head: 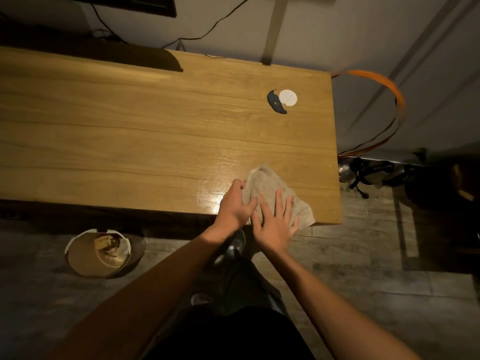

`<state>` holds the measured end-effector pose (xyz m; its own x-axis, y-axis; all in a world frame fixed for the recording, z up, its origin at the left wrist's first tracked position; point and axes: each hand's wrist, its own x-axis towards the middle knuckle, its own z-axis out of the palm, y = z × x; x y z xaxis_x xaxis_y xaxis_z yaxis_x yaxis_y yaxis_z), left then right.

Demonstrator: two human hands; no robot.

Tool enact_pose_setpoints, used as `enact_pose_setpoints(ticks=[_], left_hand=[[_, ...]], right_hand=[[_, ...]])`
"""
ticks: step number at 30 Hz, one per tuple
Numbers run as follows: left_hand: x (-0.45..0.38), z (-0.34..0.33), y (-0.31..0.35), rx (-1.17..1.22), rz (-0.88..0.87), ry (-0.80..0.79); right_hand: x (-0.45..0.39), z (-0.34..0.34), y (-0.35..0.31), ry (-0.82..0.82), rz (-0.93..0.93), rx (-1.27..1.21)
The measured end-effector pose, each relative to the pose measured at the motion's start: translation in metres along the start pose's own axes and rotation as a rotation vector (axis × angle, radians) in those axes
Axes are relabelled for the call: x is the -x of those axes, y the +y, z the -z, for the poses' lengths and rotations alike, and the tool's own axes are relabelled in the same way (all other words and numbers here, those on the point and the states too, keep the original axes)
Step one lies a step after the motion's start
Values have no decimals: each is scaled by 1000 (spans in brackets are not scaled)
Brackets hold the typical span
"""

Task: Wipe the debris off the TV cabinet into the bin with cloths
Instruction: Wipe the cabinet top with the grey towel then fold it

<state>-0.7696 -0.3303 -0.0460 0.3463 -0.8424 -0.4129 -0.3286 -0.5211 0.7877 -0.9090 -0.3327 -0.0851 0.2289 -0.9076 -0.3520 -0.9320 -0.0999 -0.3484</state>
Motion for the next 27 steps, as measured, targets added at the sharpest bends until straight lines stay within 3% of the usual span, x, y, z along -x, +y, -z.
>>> enact_pose_setpoints(ticks=[3,7,13,15,21,27], left_hand=[[11,15,-3,159,105,31],[22,41,-3,385,301,-40],[61,92,10,424,165,-56],[78,110,15,454,116,-49],[127,153,25,414,-52,-111],[165,194,17,304,-110,-146]], right_hand=[[8,8,-5,-62,64,-30],[20,21,-18,-112,96,-167],[41,59,-44,-192,286,-562],[46,73,-53,-199,331,-592],[77,104,-109,-405,324,-915],[89,117,-142,-466,395,-882]])
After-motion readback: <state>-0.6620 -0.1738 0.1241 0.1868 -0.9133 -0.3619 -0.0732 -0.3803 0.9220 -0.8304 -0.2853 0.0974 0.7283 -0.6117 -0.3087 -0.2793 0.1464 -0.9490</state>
